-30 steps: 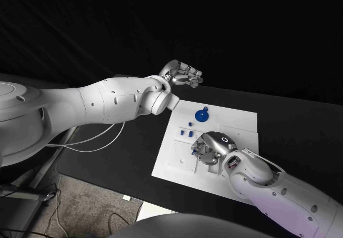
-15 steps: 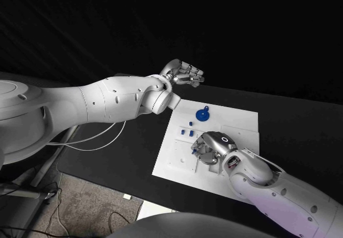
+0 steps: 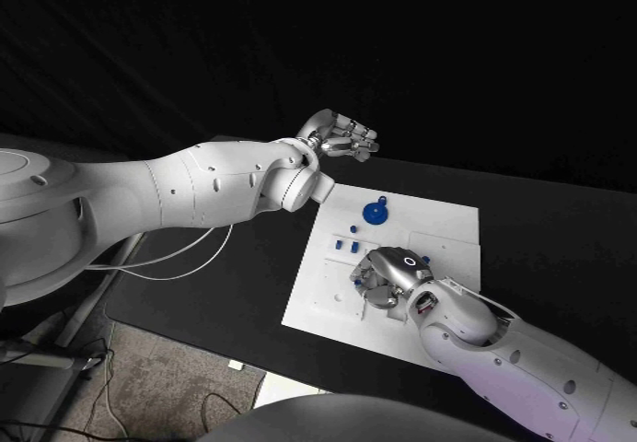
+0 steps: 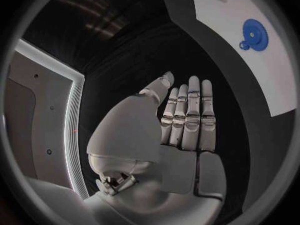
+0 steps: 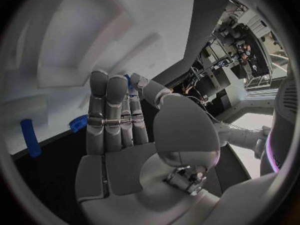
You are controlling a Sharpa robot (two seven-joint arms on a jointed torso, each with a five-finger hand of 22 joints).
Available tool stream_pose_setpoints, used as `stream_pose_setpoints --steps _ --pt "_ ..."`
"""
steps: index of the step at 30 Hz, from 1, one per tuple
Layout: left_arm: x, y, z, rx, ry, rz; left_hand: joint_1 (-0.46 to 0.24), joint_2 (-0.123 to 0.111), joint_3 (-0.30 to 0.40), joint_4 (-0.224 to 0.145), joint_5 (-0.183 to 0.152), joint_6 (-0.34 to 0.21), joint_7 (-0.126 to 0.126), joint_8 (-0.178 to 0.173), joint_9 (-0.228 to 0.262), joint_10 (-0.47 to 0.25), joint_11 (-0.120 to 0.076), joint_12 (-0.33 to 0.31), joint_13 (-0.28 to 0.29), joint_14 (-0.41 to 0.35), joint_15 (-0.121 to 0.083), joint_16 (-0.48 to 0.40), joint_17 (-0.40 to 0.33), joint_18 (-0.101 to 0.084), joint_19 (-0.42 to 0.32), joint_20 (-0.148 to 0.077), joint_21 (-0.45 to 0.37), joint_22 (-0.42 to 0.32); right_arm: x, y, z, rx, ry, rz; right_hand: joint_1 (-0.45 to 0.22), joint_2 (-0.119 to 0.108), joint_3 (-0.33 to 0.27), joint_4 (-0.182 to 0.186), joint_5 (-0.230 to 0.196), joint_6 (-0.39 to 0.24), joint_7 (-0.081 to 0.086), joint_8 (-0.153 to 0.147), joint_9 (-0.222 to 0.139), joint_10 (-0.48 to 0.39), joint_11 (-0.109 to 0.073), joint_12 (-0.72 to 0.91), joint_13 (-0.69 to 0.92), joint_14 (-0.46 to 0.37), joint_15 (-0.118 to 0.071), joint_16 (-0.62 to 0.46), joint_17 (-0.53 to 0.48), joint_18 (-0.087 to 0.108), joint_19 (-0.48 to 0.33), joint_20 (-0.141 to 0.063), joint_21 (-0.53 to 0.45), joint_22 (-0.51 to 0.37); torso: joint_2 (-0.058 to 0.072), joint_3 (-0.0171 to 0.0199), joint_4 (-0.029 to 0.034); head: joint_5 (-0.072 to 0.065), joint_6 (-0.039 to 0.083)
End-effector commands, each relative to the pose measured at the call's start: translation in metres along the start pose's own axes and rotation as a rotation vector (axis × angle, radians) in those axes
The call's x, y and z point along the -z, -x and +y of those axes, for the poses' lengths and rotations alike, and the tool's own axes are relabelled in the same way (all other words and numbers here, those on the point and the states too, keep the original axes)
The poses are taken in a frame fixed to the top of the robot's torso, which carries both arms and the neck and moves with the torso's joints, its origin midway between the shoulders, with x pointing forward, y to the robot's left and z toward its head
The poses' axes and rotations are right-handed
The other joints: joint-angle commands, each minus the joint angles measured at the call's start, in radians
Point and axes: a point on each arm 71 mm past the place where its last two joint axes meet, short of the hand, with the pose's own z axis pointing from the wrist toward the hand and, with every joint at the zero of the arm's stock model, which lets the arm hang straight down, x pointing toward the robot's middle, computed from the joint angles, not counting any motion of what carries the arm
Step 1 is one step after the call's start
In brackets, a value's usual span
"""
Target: Assemble the parts on the task board
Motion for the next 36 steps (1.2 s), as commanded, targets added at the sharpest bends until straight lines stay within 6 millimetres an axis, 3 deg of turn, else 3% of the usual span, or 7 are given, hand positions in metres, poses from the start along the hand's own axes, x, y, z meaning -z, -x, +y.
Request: stream_pose_setpoints --steps 1,9,14,18,21,26,36 --pt "-0.001 -0.003 -0.002 0.006 -0.006 0.013 0.002 0.010 -0.005 -0.001 -0.002 0.003 0.002 0.000 0.000 -0.009 0.001 0.003 0.000 0.004 0.002 -0.003 0.001 -0.012 0.007 0.001 0.004 -0.001 0.004 -0.017 -0.004 0.045 -0.022 0.082 0.004 0.010 0.006 0.001 0.001 0.006 0.000 0.003 0.002 0.007 0.003 0.003 0.002 -0.003 -0.003 0.003 -0.002 0.018 0.007 0.003 -0.003 0.001 0.000 0.0001 0.0010 0.000 -0.002" --pt "0.000 -0.002 -0.002 0.006 -0.005 0.013 0.002 0.010 -0.005 -0.001 -0.002 0.003 0.002 0.000 0.000 -0.009 0.001 0.003 0.000 0.004 0.002 -0.003 0.001 -0.012 0.007 0.001 0.004 -0.001 0.004 -0.019 -0.004 0.038 -0.023 0.073 -0.003 0.008 -0.003 0.013 0.003 -0.031 0.011 0.001 -0.002 -0.036 0.015 0.002 0.000 -0.005 0.004 -0.003 -0.010 0.018 0.003 0.008 -0.012 0.003 -0.001 -0.0003 -0.0027 0.003 -0.001" --pt "0.000 -0.002 -0.002 0.007 -0.002 0.014 0.003 0.010 -0.006 -0.001 -0.003 0.002 0.002 0.000 0.000 -0.011 0.002 0.003 0.000 0.003 0.003 -0.003 0.001 -0.012 0.007 0.002 0.004 -0.004 0.004 -0.018 -0.005 0.012 -0.020 0.054 -0.028 -0.023 -0.059 0.037 0.039 -0.112 0.029 0.001 -0.004 -0.132 0.042 0.002 -0.002 -0.008 0.022 -0.003 -0.016 0.025 -0.003 0.024 -0.024 -0.001 -0.001 0.0003 -0.0025 0.000 0.001" --pt "0.000 -0.001 -0.002 0.006 0.000 0.014 0.003 0.010 -0.006 -0.001 -0.003 0.002 0.002 0.000 0.000 -0.011 0.002 0.003 0.000 0.003 0.003 -0.003 0.001 -0.012 0.007 0.002 0.004 -0.004 0.005 -0.015 -0.006 -0.006 -0.023 0.025 -0.032 -0.057 -0.091 0.048 0.038 -0.160 0.042 0.001 -0.004 -0.205 0.064 0.002 -0.002 -0.016 0.037 -0.007 -0.025 0.038 -0.003 0.040 -0.042 -0.014 -0.002 0.0007 -0.0026 -0.003 0.003" --pt "0.000 0.000 -0.002 0.006 0.001 0.012 0.003 0.009 -0.007 -0.001 -0.005 0.002 0.002 0.000 0.000 -0.013 0.002 0.003 0.000 0.002 0.003 -0.003 0.001 -0.012 0.006 0.002 0.004 -0.005 0.007 -0.013 -0.006 -0.018 -0.024 0.002 -0.011 -0.072 -0.163 0.061 0.037 -0.184 0.050 0.002 -0.005 -0.259 0.078 0.003 -0.002 -0.023 0.047 -0.012 -0.041 0.049 0.000 0.055 -0.066 -0.036 -0.001 0.0010 -0.0025 -0.008 0.005" --pt "0.000 0.002 -0.001 0.005 0.004 0.009 0.003 0.009 -0.007 -0.001 -0.005 0.002 0.002 0.000 0.000 -0.013 0.002 0.003 0.000 0.002 0.003 -0.003 0.001 -0.012 0.006 0.002 0.004 -0.005 0.013 -0.006 -0.004 -0.036 -0.018 -0.043 0.035 -0.072 -0.275 0.083 0.025 -0.215 0.042 0.002 -0.006 -0.287 0.082 0.002 -0.002 -0.027 0.052 -0.012 -0.070 0.053 0.013 0.062 -0.098 -0.069 -0.001 0.0011 -0.0036 -0.018 0.011" --pt "0.001 0.008 0.001 0.000 0.009 -0.004 0.004 0.008 -0.008 -0.001 -0.005 0.002 0.002 0.000 0.000 -0.015 0.003 0.003 0.000 0.002 0.003 -0.003 0.001 -0.012 0.007 0.002 0.004 -0.007 0.025 0.020 -0.006 -0.058 -0.014 -0.101 0.057 -0.076 -0.308 0.101 0.023 -0.210 0.042 0.001 -0.005 -0.280 0.080 0.002 -0.002 -0.029 0.051 -0.003 -0.088 0.051 0.023 0.061 -0.110 -0.081 -0.003 0.0010 -0.0050 -0.040 0.023"
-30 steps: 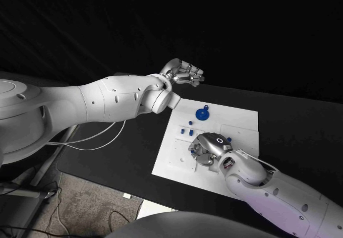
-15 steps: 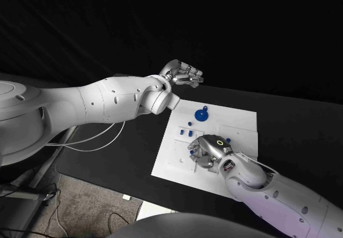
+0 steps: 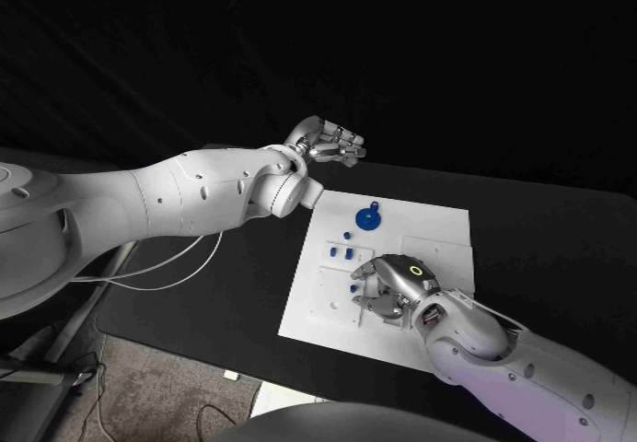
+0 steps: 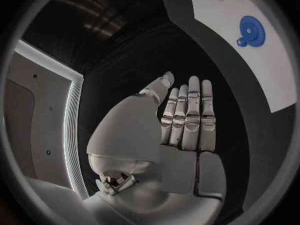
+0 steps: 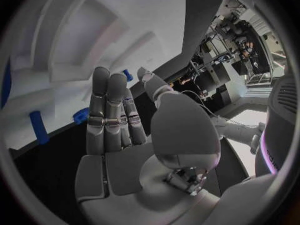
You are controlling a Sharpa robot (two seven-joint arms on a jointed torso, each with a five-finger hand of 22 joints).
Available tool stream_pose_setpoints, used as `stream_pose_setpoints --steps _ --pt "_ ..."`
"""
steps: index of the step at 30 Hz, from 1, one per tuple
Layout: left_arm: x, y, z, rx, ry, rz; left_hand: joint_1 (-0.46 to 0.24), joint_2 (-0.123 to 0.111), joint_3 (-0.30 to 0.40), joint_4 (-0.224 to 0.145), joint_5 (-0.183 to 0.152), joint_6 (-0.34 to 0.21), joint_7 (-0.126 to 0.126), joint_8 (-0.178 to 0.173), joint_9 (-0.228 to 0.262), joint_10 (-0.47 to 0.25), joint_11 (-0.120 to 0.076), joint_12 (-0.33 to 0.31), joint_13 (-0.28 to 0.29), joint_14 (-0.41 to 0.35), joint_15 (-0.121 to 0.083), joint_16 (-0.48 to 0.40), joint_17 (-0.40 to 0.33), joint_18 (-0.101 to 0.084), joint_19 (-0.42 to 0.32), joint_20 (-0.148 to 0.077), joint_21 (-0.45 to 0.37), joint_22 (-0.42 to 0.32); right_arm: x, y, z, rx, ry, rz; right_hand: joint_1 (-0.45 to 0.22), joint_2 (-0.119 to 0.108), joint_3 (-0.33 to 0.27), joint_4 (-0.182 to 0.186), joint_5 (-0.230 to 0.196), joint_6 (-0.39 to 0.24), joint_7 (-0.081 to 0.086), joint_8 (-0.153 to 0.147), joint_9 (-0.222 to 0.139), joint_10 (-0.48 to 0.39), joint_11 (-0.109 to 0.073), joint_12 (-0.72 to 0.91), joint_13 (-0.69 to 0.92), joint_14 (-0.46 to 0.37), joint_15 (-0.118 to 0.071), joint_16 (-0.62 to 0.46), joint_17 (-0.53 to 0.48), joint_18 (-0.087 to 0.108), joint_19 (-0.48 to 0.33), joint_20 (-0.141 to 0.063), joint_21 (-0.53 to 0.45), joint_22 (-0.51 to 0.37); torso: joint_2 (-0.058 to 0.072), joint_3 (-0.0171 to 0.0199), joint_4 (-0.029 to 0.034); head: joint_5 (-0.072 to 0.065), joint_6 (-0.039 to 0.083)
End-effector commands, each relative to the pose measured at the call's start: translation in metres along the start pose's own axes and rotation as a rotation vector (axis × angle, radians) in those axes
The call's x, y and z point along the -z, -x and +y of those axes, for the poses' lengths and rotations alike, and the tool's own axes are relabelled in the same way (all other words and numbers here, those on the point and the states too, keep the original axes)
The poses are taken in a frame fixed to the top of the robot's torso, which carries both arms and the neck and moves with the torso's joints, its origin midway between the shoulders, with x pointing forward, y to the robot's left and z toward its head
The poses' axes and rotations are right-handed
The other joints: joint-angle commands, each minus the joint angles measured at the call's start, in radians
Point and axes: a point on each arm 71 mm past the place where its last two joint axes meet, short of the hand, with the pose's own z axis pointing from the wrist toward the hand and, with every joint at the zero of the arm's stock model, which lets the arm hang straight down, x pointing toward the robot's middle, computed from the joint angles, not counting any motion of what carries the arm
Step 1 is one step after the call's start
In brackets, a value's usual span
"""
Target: Assemble the parts on the task board
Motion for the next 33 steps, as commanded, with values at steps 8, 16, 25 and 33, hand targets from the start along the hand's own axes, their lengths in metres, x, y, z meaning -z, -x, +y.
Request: stream_pose_setpoints --steps 8,16,25,33 --pt "-0.001 0.004 0.000 0.000 -0.002 -0.001 0.004 0.008 -0.006 0.002 -0.005 0.002 0.002 0.000 0.000 -0.008 0.003 0.003 0.000 0.002 0.003 -0.003 0.001 -0.012 0.007 0.002 0.003 -0.001 0.011 0.052 -0.010 -0.033 -0.032 -0.072 -0.001 0.001 0.056 0.000 -0.011 0.008 -0.002 -0.004 -0.001 0.036 -0.005 0.002 0.000 -0.001 0.000 0.015 -0.001 0.002 0.002 -0.006 0.000 0.010 -0.005 0.0004 -0.0081 -0.039 0.016" --pt "-0.002 0.008 0.002 -0.003 0.000 -0.008 0.004 0.008 -0.006 0.002 -0.005 0.002 0.002 0.000 0.000 -0.008 0.003 0.003 0.000 0.002 0.003 -0.003 0.001 -0.012 0.007 0.002 0.003 -0.001 0.019 0.097 -0.033 -0.011 -0.085 -0.049 -0.019 -0.012 0.129 -0.012 0.004 0.006 -0.005 -0.003 0.000 0.054 -0.009 0.003 0.000 0.003 -0.003 0.034 0.012 -0.003 -0.001 -0.010 0.021 0.044 -0.010 0.0023 -0.0197 -0.057 0.024" --pt "-0.001 0.008 0.002 -0.002 0.001 -0.006 0.006 0.010 -0.007 0.001 -0.004 0.003 0.002 0.000 0.000 -0.008 0.002 0.003 0.000 0.002 0.003 -0.003 0.001 -0.012 0.008 0.002 0.004 -0.004 0.026 0.114 -0.073 0.086 -0.193 0.040 0.000 -0.008 0.027 0.015 -0.025 -0.029 -0.012 -0.003 -0.001 0.030 -0.006 0.004 0.001 -0.005 0.002 0.055 0.017 -0.006 -0.004 -0.007 0.017 0.063 -0.009 0.0027 -0.0198 -0.074 0.027" --pt "-0.001 0.008 0.002 -0.002 0.001 -0.004 0.006 0.010 -0.007 0.001 -0.004 0.003 0.002 0.000 0.000 -0.008 0.002 0.003 0.000 0.002 0.003 -0.003 0.001 -0.012 0.008 0.002 0.004 -0.004 0.021 0.109 -0.083 0.141 -0.220 0.069 0.017 -0.008 0.007 0.024 -0.057 -0.044 -0.019 -0.004 -0.001 0.014 -0.002 0.003 0.001 -0.011 0.005 0.053 0.011 -0.005 -0.004 -0.003 0.006 0.060 -0.008 0.0018 -0.0156 -0.083 0.027"
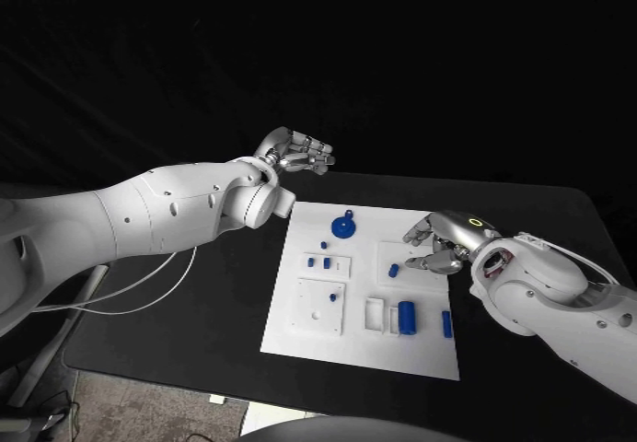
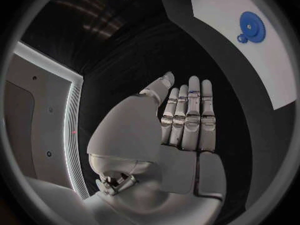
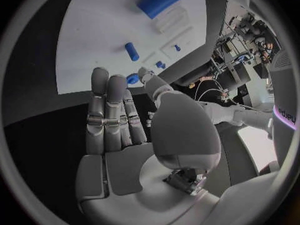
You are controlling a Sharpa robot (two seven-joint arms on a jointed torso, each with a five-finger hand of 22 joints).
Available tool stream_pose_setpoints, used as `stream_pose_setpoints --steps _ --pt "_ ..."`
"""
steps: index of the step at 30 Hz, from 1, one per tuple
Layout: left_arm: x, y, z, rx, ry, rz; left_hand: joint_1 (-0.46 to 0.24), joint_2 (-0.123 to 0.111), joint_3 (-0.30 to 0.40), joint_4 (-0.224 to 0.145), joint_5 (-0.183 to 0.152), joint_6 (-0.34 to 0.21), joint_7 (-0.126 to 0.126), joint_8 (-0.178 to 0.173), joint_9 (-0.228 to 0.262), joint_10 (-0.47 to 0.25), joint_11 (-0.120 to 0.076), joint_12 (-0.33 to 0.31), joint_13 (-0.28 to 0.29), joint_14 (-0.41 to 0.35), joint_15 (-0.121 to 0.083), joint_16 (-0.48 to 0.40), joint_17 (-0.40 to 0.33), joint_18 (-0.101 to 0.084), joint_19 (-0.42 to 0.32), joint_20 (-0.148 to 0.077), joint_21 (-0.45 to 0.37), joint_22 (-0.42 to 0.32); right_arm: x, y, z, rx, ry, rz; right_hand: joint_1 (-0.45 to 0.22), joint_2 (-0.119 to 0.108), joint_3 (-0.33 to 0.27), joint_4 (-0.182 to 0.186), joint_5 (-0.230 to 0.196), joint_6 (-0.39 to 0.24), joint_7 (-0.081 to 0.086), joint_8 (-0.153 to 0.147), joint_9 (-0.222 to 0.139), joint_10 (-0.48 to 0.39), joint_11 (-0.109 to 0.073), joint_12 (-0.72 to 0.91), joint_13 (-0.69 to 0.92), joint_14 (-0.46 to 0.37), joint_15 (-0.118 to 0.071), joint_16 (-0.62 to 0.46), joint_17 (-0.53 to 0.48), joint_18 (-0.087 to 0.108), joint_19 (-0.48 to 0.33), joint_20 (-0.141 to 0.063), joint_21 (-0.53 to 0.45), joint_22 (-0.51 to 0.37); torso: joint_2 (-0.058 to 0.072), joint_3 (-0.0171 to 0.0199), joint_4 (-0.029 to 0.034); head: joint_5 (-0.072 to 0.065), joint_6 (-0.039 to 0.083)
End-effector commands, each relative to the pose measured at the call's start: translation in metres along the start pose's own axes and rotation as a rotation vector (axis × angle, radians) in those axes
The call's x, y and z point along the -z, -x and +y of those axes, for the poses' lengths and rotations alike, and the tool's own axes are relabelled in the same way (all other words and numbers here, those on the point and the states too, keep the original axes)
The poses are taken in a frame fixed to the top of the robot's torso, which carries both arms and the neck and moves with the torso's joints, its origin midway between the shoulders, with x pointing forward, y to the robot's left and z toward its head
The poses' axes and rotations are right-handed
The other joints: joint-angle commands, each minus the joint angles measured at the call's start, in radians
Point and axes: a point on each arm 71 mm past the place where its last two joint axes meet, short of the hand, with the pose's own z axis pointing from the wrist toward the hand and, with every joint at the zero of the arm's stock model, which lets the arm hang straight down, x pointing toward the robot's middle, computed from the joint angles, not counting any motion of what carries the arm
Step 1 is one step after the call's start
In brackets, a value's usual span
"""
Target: Assemble the parts on the task board
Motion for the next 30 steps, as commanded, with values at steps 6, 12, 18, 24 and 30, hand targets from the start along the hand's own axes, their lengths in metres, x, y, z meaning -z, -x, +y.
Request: stream_pose_setpoints --steps 6,12,18,24,30 --pt "0.000 -0.004 -0.003 0.009 -0.011 0.019 0.001 0.005 -0.007 0.001 -0.004 0.003 0.002 0.000 0.000 -0.004 -0.001 0.003 0.000 0.002 0.003 -0.003 0.001 -0.011 0.008 0.002 0.004 -0.001 -0.008 -0.017 0.002 0.083 -0.010 0.101 0.009 -0.001 -0.001 0.004 -0.011 -0.008 -0.003 -0.004 -0.002 -0.007 0.001 0.003 0.001 -0.005 -0.001 0.004 -0.002 0.003 -0.003 0.004 -0.006 -0.001 0.002 -0.0020 0.0065 -0.009 -0.003" --pt "0.000 -0.004 -0.003 0.009 -0.010 0.020 0.001 0.005 -0.007 0.001 -0.004 0.003 0.002 0.000 0.000 -0.004 -0.001 0.003 0.000 0.002 0.003 -0.003 0.001 -0.011 0.008 0.002 0.004 -0.001 -0.011 -0.028 0.006 0.096 -0.002 0.140 0.009 0.005 0.001 0.004 -0.013 -0.007 -0.002 -0.004 -0.001 0.002 -0.001 0.004 0.001 -0.005 -0.002 0.006 -0.003 0.002 -0.002 0.004 -0.008 0.000 0.001 -0.0009 0.0048 -0.007 -0.008" --pt "0.000 -0.004 -0.003 0.009 -0.011 0.021 0.001 0.005 -0.007 0.001 -0.004 0.003 0.002 0.000 0.000 -0.004 -0.001 0.003 0.000 0.002 0.003 -0.003 0.001 -0.011 0.008 0.002 0.004 -0.001 -0.012 -0.040 0.011 0.105 0.014 0.183 -0.004 0.010 0.044 -0.010 -0.015 -0.003 -0.003 -0.004 -0.001 0.026 -0.006 0.003 0.000 -0.004 -0.006 0.010 -0.003 -0.005 0.000 -0.002 -0.009 0.007 0.000 -0.0022 0.0047 -0.007 -0.010" --pt "0.000 -0.005 -0.003 0.010 -0.011 0.023 0.001 0.005 -0.007 0.001 -0.004 0.003 0.002 0.000 0.000 -0.004 -0.001 0.003 0.000 0.002 0.003 -0.003 0.001 -0.011 0.008 0.002 0.004 -0.001 -0.014 -0.048 0.016 0.111 0.025 0.194 -0.033 -0.005 0.190 -0.017 -0.058 0.009 0.001 -0.001 0.000 0.048 -0.011 0.004 0.001 0.000 -0.009 0.015 -0.001 -0.006 0.002 -0.006 -0.003 0.028 0.000 -0.0013 0.0049 -0.006 -0.011" --pt "0.000 -0.005 -0.003 0.010 -0.010 0.023 0.001 0.005 -0.007 0.001 -0.004 0.003 0.002 0.000 0.000 -0.004 -0.001 0.003 0.000 0.002 0.003 -0.003 0.001 -0.011 0.008 0.002 0.004 -0.001 -0.015 -0.051 0.019 0.111 0.030 0.185 -0.036 0.005 0.251 -0.008 -0.092 0.024 0.004 -0.004 -0.001 0.065 -0.015 0.002 0.000 0.003 -0.014 0.017 0.002 -0.010 0.006 -0.011 0.000 0.036 0.000 -0.0020 0.0040 -0.006 -0.012"
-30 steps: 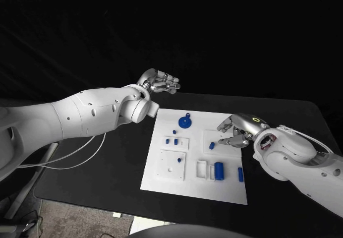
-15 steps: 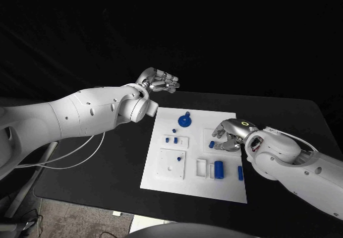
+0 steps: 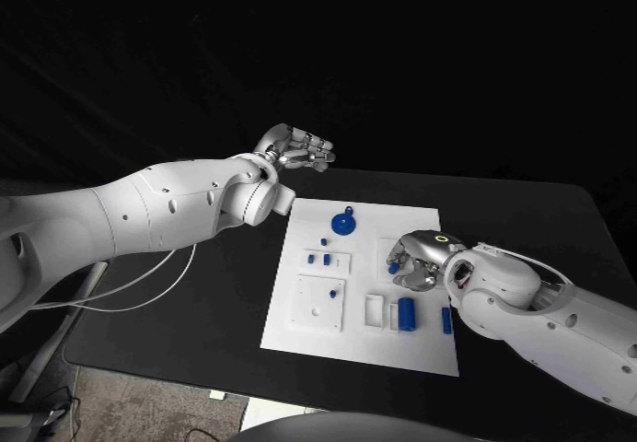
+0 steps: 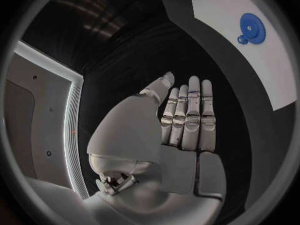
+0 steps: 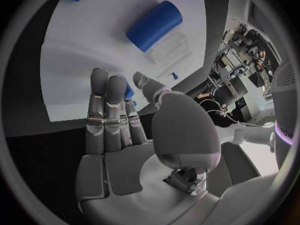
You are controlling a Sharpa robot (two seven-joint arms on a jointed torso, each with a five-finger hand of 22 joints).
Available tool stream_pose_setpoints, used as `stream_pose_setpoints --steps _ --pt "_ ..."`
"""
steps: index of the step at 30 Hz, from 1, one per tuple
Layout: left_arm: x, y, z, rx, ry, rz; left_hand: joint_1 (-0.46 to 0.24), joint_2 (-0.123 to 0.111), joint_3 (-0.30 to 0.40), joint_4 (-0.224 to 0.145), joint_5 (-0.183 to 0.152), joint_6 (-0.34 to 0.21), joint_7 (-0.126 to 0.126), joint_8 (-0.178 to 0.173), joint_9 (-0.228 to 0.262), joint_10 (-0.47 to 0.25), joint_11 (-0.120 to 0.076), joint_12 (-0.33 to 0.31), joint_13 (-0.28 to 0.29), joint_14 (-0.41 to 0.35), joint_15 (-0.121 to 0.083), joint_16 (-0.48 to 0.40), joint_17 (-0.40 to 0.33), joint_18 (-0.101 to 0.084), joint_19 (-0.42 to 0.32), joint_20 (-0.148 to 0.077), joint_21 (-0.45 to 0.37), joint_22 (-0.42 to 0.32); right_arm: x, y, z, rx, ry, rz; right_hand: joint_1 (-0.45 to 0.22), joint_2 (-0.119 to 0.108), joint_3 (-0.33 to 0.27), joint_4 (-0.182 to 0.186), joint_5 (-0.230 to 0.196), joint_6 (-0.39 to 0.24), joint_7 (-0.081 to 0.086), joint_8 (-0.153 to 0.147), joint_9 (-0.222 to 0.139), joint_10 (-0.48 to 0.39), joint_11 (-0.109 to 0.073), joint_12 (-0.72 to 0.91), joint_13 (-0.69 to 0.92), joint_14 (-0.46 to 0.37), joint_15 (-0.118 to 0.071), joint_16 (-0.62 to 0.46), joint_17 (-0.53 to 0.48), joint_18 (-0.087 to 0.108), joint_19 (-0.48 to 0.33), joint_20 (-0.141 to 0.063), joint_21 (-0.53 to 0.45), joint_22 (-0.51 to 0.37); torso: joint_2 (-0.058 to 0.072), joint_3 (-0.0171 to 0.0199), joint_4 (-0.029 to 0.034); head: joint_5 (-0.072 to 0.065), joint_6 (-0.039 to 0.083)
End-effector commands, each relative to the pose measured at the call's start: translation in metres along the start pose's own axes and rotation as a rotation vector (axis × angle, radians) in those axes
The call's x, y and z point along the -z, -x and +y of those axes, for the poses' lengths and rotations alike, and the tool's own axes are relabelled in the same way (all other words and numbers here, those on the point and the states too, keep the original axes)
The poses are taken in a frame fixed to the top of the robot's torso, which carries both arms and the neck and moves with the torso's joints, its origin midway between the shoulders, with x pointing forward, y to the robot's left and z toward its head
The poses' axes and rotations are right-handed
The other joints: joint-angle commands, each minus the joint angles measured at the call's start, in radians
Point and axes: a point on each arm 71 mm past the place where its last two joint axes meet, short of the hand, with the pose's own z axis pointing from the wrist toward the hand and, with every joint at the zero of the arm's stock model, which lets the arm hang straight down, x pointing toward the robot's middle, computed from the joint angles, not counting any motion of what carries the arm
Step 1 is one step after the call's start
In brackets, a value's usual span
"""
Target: Assemble the parts on the task board
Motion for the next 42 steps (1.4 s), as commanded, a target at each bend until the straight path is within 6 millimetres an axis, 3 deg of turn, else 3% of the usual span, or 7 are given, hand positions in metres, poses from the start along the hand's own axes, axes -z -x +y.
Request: stream_pose_setpoints --steps 1,10,22,35,42 --pt "0.000 -0.002 -0.002 0.007 -0.009 0.013 0.001 0.005 -0.007 0.001 -0.004 0.003 0.002 0.000 0.000 -0.004 -0.001 0.003 0.000 0.002 0.003 -0.003 0.001 -0.012 0.008 0.002 0.003 -0.001 -0.001 -0.003 0.003 0.017 0.011 0.000 -0.004 0.006 0.041 0.004 -0.010 0.016 0.001 -0.003 0.001 0.018 -0.006 0.003 0.000 0.005 -0.007 0.004 0.003 -0.004 0.004 -0.009 0.006 0.007 0.000 -0.0004 -0.0008 0.000 -0.001" --pt "0.000 -0.002 -0.002 0.007 -0.009 0.014 0.000 0.007 -0.009 0.002 -0.005 0.004 0.002 0.000 0.000 -0.005 -0.001 0.003 0.000 0.002 0.003 -0.003 0.001 -0.012 0.008 0.002 0.004 -0.006 -0.002 0.002 0.007 0.002 0.015 -0.080 -0.002 0.029 0.083 0.009 -0.012 0.084 0.007 0.002 0.003 0.085 -0.022 0.004 0.002 0.017 -0.017 0.010 0.009 -0.011 0.015 -0.018 0.016 0.020 0.000 0.0000 -0.0002 0.000 -0.002" --pt "0.000 -0.002 -0.002 0.007 -0.007 0.015 0.000 0.007 -0.009 0.002 -0.005 0.004 0.002 0.000 0.000 -0.005 -0.001 0.003 0.000 0.002 0.003 -0.003 0.001 -0.012 0.008 0.002 0.004 -0.006 -0.001 0.009 0.009 0.000 0.011 -0.172 0.011 0.074 0.085 -0.014 -0.012 0.193 -0.019 0.001 0.008 0.180 -0.053 0.005 0.004 0.022 -0.039 0.011 0.019 -0.030 0.022 -0.040 0.023 0.033 0.001 -0.0005 -0.0011 0.003 -0.005" --pt "0.000 0.000 -0.001 0.006 -0.006 0.011 0.000 0.007 -0.009 0.002 -0.005 0.004 0.002 0.000 0.000 -0.005 -0.001 0.003 0.000 0.002 0.003 -0.003 0.001 -0.012 0.008 0.002 0.004 -0.006 0.003 0.012 0.007 0.010 0.003 -0.207 -0.002 0.074 0.116 -0.045 -0.011 0.225 -0.027 -0.001 0.008 0.210 -0.061 0.004 0.005 0.023 -0.047 0.010 0.031 -0.036 0.021 -0.051 0.030 0.060 0.000 0.0005 -0.0006 0.009 -0.005" --pt "0.000 0.001 -0.001 0.005 -0.006 0.008 0.001 0.007 -0.009 0.001 -0.004 0.004 0.002 0.000 0.000 -0.006 -0.001 0.003 0.000 0.002 0.003 -0.003 0.001 -0.012 0.009 0.002 0.004 -0.007 0.012 0.026 0.011 -0.082 0.026 -0.254 -0.005 0.073 0.122 -0.046 -0.011 0.227 -0.028 -0.001 0.008 0.213 -0.062 0.004 0.005 0.025 -0.048 0.009 0.033 -0.036 0.024 -0.052 0.028 0.064 -0.001 -0.0004 -0.0018 0.019 -0.004"
